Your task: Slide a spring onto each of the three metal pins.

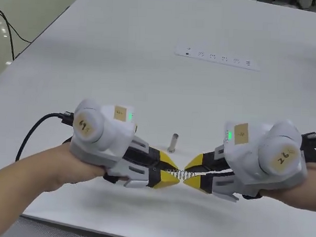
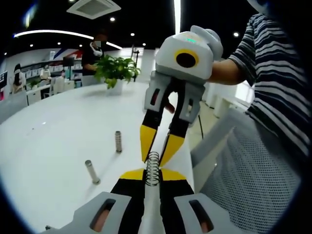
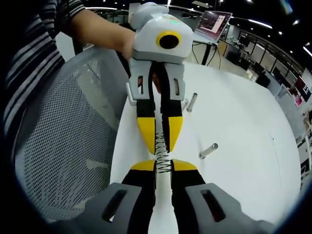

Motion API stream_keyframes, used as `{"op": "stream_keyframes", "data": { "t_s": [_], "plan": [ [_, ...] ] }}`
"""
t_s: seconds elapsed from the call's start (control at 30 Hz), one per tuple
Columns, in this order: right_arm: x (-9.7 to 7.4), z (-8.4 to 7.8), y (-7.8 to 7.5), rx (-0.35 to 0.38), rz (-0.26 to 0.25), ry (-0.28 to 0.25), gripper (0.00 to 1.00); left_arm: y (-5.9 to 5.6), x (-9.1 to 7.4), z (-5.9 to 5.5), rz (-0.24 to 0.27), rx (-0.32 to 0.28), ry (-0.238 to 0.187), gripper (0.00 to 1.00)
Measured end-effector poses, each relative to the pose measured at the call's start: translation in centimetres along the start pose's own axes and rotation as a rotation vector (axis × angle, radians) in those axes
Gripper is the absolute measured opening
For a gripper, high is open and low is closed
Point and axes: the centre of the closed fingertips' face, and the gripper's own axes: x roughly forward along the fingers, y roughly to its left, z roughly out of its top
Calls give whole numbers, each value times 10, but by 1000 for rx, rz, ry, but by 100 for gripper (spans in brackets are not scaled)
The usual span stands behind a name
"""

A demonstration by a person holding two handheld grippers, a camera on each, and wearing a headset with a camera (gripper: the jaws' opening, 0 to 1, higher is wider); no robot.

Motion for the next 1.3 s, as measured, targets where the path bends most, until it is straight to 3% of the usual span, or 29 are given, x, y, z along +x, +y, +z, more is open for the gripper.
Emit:
{"op": "stream_keyframes", "data": {
  "t_s": [0.23, 0.4, 0.8, 1.03, 1.3],
  "plan": [
    [1, -4, 4, -63, -1, 0, 11, -6, -1, -1, -33, 6, 4, 2],
    [2, -10, 7, -63, 12, 7, 13, -8, -2, -1, -47, 5, 10, 2],
    [-3, -9, 4, -74, -3, -22, 7, -4, 2, -1, -49, 14, 18, 3],
    [-12, 2, -7, -81, -27, -39, 6, 4, 5, -2, -11, 28, 30, 3],
    [-19, 16, -10, -85, -7, -68, 7, 7, 5, -1, 0, 39, 23, 3]
  ]
}}
